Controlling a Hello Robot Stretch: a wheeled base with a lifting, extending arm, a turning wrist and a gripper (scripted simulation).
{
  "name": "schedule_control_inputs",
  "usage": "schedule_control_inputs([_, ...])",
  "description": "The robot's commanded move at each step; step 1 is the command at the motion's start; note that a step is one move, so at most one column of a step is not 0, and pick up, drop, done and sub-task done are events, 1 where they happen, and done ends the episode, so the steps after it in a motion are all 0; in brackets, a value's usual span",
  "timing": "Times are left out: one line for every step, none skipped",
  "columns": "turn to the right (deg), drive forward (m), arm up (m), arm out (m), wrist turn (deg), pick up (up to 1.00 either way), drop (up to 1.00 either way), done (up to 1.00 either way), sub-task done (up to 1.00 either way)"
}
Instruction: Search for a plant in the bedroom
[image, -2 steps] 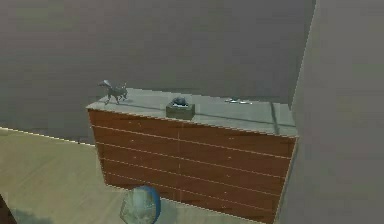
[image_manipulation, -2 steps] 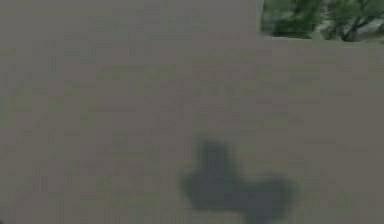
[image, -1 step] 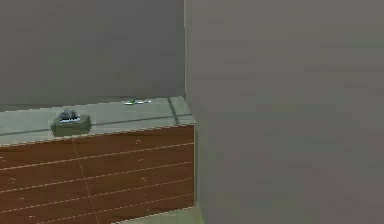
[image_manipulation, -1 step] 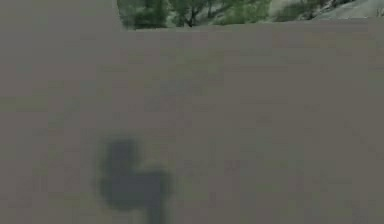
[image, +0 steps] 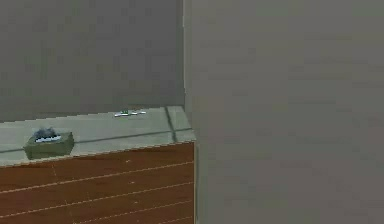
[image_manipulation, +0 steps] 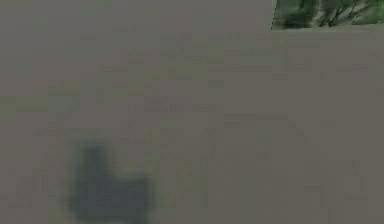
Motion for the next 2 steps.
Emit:
schedule_control_inputs([-39.0, 0.0, 0.0, 0.0, 0.0, 0.0, 0.0, 0.0, 0.0])
schedule_control_inputs([0.0, 0.15, 0.0, 0.0, 0.0, 0.0, 0.0, 0.0, 0.0])
